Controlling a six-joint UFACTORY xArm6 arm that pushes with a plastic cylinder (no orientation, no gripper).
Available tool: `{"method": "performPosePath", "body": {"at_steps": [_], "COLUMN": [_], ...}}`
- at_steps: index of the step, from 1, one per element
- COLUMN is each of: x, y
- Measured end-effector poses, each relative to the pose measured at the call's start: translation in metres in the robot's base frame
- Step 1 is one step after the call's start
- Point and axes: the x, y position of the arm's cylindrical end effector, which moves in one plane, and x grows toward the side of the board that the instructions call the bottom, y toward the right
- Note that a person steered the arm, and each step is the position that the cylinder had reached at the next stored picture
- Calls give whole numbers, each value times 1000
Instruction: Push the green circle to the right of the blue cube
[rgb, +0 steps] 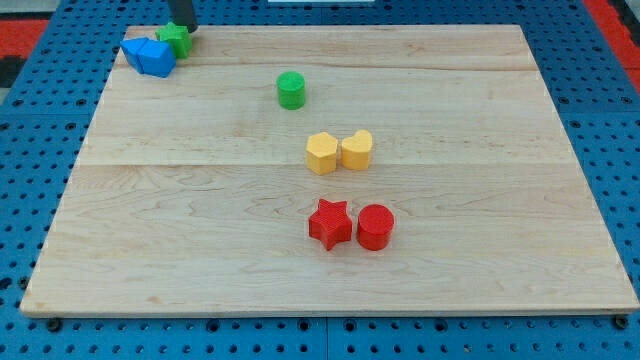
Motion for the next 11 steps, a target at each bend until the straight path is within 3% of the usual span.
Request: {"method": "performPosePath", "body": {"at_steps": [1,2,3,5,6,7,9,10,11], "x": [41,119,133,99,110,139,164,160,120], "y": [104,173,191,43,118,59,25,-9,-10]}}
